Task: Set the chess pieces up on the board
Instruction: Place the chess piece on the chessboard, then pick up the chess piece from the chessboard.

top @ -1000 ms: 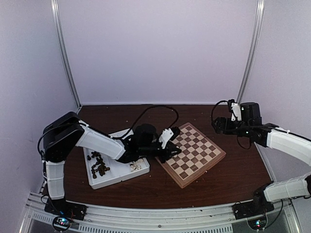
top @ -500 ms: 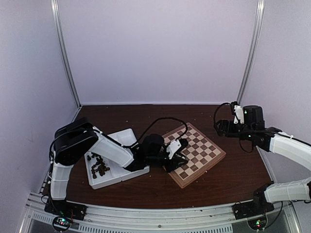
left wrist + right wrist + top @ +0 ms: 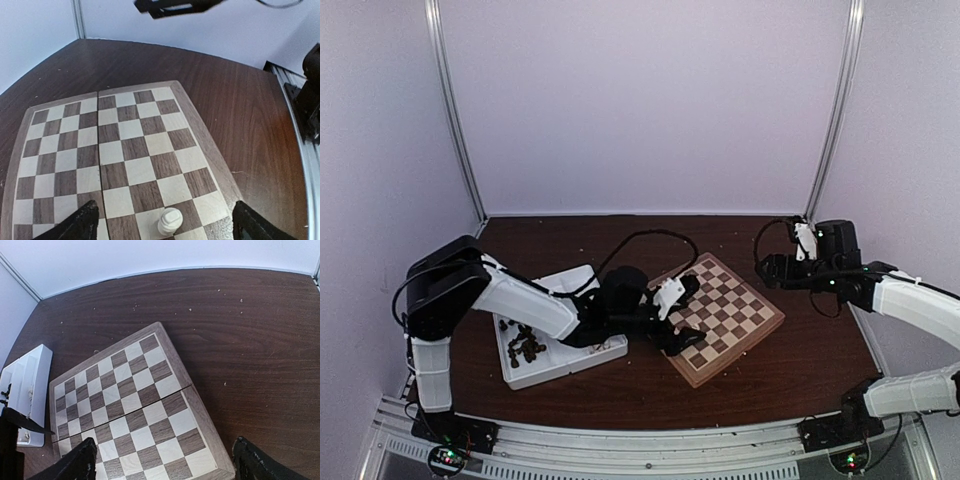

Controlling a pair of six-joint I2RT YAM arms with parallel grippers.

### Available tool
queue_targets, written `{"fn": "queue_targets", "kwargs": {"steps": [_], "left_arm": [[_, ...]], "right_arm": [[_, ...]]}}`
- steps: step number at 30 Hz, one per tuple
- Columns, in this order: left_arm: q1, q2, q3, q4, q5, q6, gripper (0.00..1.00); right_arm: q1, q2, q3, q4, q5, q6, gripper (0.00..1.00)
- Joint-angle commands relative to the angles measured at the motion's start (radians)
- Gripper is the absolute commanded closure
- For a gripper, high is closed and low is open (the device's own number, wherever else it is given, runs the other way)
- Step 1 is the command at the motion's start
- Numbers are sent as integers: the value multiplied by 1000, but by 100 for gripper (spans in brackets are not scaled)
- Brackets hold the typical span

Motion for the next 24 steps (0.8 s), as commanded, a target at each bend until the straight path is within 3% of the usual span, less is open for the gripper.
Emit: {"fn": "queue_targets", "kwargs": {"steps": [1,5,10,13,24], "left_arm": [[2,-172,-44,-123,-109,-20,3],[4,-300,-127,-240,-236,-37,2],[7,-398,-157,-449,-508,-74,2],[23,-435,-163,-525,-573,-67,2],[164,-631,-327,-534,-555,-139,2]], "right_arm": [[53,17,47,-79,-57,32,7],[147,51,97,-159,-22,68,7],[278,134,171,-228,32,112,8],[354,201,240,-274,64,107,14],[535,460,470,-439,179,4,24]]}}
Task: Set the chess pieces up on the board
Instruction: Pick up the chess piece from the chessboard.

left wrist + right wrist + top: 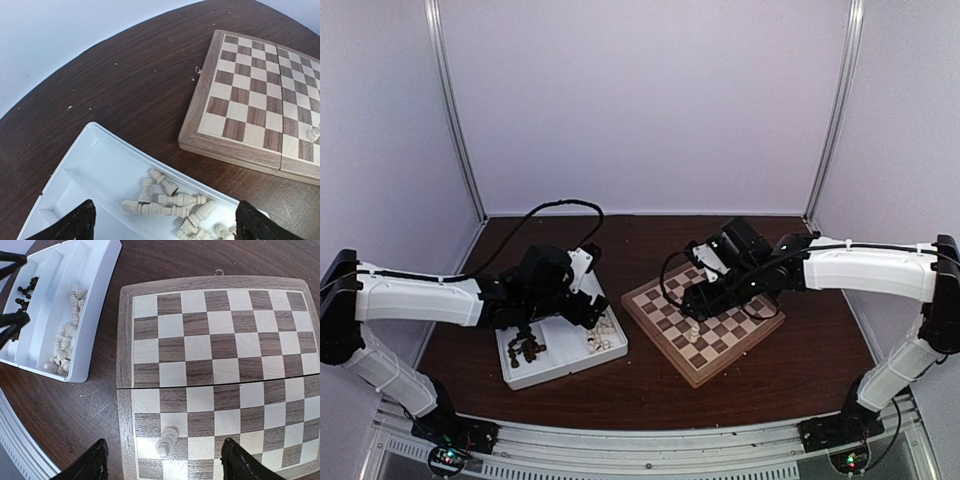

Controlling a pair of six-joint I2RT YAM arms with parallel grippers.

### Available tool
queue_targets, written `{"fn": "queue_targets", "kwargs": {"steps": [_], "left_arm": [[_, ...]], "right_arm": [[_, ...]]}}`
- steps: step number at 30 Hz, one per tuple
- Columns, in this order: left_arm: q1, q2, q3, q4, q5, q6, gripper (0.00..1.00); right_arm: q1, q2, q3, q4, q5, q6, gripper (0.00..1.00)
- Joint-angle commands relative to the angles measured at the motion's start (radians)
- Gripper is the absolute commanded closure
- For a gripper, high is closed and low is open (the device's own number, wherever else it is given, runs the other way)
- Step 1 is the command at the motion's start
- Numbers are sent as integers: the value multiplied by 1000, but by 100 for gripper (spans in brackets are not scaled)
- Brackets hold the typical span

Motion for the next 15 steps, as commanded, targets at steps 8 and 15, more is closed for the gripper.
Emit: {"fn": "queue_targets", "kwargs": {"steps": [8,15], "left_arm": [[33,-118,-74,-4,-58,-28,2],[34,-108,-63,-58,-130,-25,2]], "right_arm": [[53,157,98,-116,93,-56,27],[56,207,108,-128,98,-62,34]]}}
